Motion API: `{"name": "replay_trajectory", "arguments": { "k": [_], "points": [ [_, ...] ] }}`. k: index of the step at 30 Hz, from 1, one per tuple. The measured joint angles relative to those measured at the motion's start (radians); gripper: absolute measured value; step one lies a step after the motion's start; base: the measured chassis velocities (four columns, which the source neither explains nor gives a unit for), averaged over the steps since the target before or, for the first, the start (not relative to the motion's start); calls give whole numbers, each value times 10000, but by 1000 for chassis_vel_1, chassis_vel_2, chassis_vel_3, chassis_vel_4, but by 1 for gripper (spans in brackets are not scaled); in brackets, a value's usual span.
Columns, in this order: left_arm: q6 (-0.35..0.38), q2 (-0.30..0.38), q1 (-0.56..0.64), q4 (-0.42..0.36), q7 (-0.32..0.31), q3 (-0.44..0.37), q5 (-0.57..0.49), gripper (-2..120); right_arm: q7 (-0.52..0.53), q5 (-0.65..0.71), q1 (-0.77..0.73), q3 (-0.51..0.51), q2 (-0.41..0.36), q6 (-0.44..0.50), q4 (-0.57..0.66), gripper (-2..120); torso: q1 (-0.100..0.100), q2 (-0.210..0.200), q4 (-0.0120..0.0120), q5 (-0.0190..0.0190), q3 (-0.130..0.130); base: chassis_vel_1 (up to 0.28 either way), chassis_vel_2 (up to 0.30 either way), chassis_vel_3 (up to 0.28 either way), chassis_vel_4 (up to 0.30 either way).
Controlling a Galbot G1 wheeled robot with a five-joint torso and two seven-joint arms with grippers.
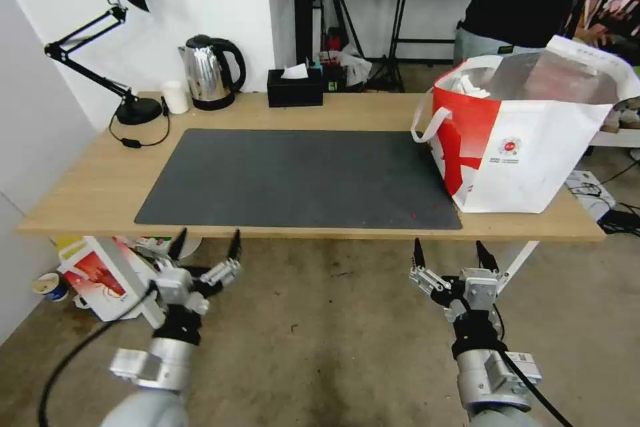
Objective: Pick up the trash from the table and place it into the takeout bag.
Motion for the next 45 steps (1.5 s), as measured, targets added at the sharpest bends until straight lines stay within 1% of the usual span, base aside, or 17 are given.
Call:
{"name": "replay_trajectory", "arguments": {
  "k": [12,34,45],
  "points": [
    [32,-39,64,-75,-192,9,17,100,0,0,1,0,0,0,0,100,1,0,0,2,0,0,0,0,0],
    [13,24,-133,-88,-171,-251,-309,100,0,0,0,0,0,0,0,100,1,0,0,0,0,0,0,0,0],
    [74,-28,-248,-88,-162,-297,-56,100,0,0,0,0,0,0,0,100,1,0,-1,1,0,0,0,0,0]
  ]
}}
